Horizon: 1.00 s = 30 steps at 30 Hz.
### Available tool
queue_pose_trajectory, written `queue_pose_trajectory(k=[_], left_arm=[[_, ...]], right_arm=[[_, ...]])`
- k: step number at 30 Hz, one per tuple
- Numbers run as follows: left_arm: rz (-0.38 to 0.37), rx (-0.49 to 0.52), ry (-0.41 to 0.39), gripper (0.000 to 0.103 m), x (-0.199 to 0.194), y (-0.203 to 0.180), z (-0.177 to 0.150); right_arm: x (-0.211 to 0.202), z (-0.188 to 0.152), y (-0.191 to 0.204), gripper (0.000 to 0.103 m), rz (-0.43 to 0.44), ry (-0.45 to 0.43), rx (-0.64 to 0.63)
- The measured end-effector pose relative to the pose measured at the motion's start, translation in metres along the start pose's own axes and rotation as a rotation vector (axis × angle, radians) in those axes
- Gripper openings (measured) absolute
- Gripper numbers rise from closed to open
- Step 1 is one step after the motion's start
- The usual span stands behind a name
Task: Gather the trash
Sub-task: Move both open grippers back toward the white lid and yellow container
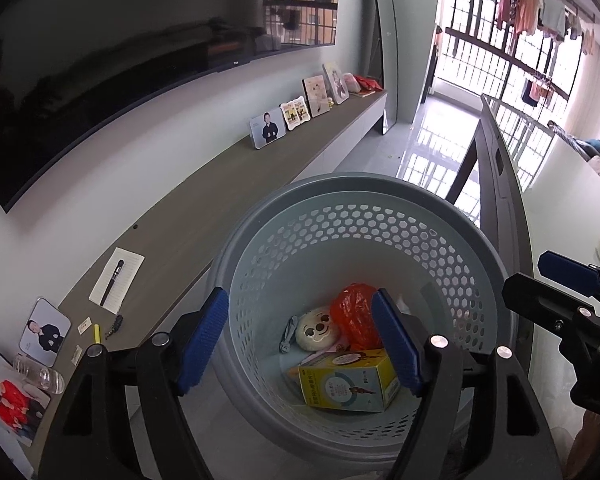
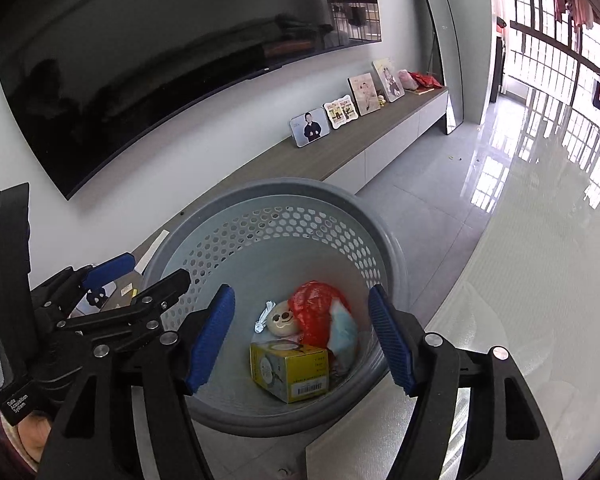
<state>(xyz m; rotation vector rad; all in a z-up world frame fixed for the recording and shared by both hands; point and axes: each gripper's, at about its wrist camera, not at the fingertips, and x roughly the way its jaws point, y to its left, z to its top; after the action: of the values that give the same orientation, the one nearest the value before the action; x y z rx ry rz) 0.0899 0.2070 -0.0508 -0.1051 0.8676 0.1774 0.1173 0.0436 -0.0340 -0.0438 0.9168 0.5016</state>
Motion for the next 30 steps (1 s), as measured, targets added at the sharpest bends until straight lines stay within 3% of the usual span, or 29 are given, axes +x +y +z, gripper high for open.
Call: queue_pose_trajectory(k=[14,21,30], left_arm=[[-0.028,0.052,-0.039,0.085,-0.024,-0.037,0.006],[-0.096,0.109,-0.06,0.089,-0.035,-0.09,0.016],[-0.212,0.206,-0.05,0.089,-0.037,-0.187,0.022]], right_arm=[[-0.047,-0.019,-0.047,0.066,-0.054,-0.061,0.115],[-0.093,-0.047,-0.116,0.066,-0.195,-0.105,0.238],[-0.136,-0.076,-0.227,0.066,-0.352,-0.105,0.4]])
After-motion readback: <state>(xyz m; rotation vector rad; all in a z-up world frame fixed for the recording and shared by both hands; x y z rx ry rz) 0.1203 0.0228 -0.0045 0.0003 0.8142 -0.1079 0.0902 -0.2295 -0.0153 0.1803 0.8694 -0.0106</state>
